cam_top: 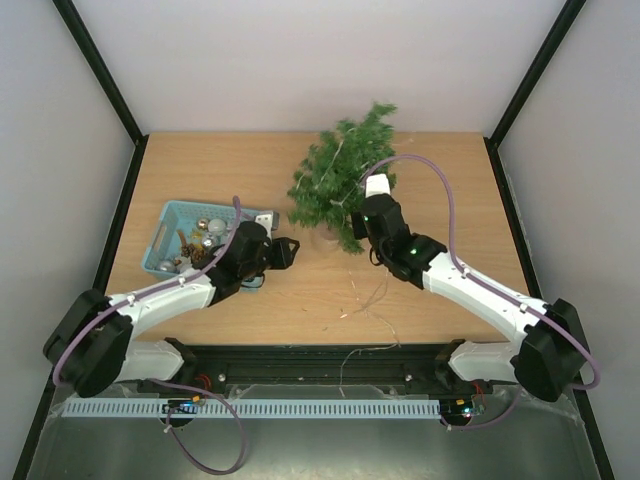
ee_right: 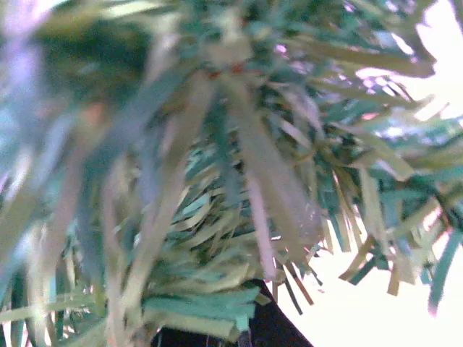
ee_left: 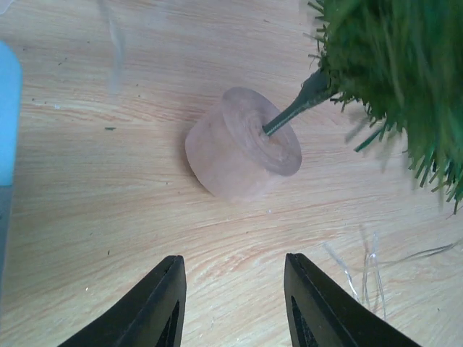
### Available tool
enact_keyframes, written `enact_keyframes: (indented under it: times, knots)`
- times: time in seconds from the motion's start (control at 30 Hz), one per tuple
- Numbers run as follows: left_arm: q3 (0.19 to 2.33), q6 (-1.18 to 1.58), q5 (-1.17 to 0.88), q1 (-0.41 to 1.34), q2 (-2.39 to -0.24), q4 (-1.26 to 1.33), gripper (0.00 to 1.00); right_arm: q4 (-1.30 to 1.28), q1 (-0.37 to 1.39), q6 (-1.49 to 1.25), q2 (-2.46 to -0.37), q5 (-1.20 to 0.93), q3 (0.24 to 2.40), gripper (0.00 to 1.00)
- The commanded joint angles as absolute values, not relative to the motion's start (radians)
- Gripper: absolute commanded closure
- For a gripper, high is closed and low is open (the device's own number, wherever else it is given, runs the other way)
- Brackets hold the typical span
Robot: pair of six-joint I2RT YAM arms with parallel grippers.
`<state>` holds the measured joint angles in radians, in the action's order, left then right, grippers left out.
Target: Decorate the small christmas tree
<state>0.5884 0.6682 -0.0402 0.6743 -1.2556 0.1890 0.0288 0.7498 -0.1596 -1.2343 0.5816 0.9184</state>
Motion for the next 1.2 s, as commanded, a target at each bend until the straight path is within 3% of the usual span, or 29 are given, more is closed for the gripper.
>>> enact_keyframes:
  times: [0.0, 0.37, 0.63, 0.87, 1.03, 1.17]
  knots:
    - [0.647, 0.626, -0.019, 0.681, -1.308, 0.287, 0.61, 0.151, 0.701, -0.134, -1.25, 0.692, 0.931, 0.99]
    - [0.616, 0.628, -0.022, 0.695, -1.443, 0.442, 0.64, 0.224, 0.698, -0.115, -1.262, 0.553, 0.919, 0.99]
    - [0.632, 0.655, -0.041, 0.732, -1.564, 0.546, 0.66, 0.22, 0.705, -0.142, -1.279, 0.558, 0.885, 0.99]
    - [0.622, 0.654, -0.049, 0.747, -1.543, 0.544, 0.66, 0.206, 0.688, -0.164, -1.298, 0.568, 0.873, 0.98]
    - [0.583, 0.652, -0.049, 0.761, -1.464, 0.511, 0.63, 0.189, 0.676, -0.161, -1.274, 0.536, 0.881, 0.82]
    - [0.553, 0.664, -0.046, 0.771, -1.409, 0.477, 0.62, 0.178, 0.675, -0.163, -1.248, 0.499, 0.876, 0.62]
